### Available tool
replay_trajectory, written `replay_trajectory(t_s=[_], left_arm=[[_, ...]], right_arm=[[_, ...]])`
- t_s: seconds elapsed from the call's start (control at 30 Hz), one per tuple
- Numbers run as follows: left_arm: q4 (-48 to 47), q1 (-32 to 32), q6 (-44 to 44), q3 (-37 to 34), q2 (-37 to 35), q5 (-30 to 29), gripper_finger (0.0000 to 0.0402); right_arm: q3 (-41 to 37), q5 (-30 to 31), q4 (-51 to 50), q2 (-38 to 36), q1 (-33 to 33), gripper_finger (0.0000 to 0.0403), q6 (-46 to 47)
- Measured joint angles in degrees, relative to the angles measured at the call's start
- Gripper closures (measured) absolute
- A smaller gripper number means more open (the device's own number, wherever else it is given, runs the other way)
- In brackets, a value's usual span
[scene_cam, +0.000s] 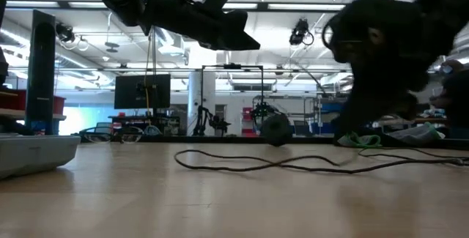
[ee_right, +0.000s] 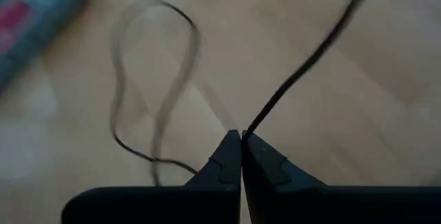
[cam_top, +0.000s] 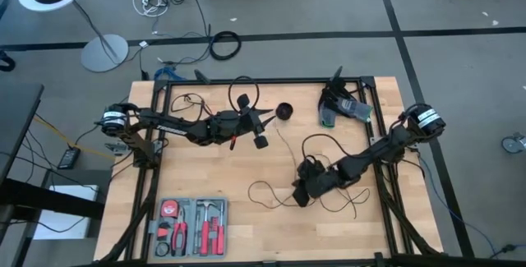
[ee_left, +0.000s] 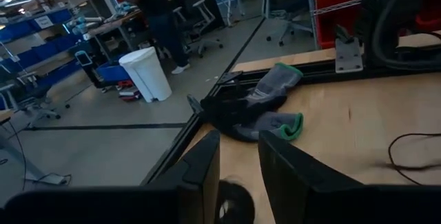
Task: Coil cords
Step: Uncoil the black wire from the black spool
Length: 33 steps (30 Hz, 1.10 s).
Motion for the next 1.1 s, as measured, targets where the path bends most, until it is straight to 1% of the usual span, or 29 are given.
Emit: replay_trajectory(t_s=[0.27, 0.37, 0.43, 0.6, 0.7, 0.8, 0.9, 1.1], left_arm=[[0.2, 0.0, -0.1, 0.0, 0.0, -0.1, 0.0296], [0.3, -0.2, -0.2, 0.0, 0.0, -0.1, 0.0296], [0.3, -0.4, -0.2, 0.0, 0.0, -0.1, 0.0296], [0.3, -1.5, -1.1, 0.0, 0.0, 0.5, 0.0296], [-1.6, -2.0, -3.0, 0.0, 0.0, 3.4, 0.0296], [-4.4, -2.8, -4.1, 0.0, 0.0, 7.4, 0.0296], [-6.6, -4.1, -4.8, 0.0, 0.0, 9.9, 0.0296], [-11.0, -7.3, -2.3, 0.0, 0.0, 10.2, 0.0296]], right_arm=[[0.0, 2.9, -10.9, 0.0, 6.8, 0.0403, 14.3], [0.0, 3.4, -13.2, 0.0, 8.7, 0.0403, 18.5], [0.0, 4.6, -13.4, 0.0, 9.8, 0.0403, 19.4], [0.0, 9.9, -11.5, 0.0, 10.6, 0.0402, 18.3], [0.0, 11.8, -10.5, 0.0, 9.7, 0.0402, 16.4], [0.0, 12.4, -9.8, 0.0, 8.1, 0.0402, 14.6], [-0.1, 12.4, -8.3, 0.0, 6.1, 0.0401, 11.6], [-0.1, 12.3, 1.1, 0.0, 1.8, 0.0401, 0.1]])
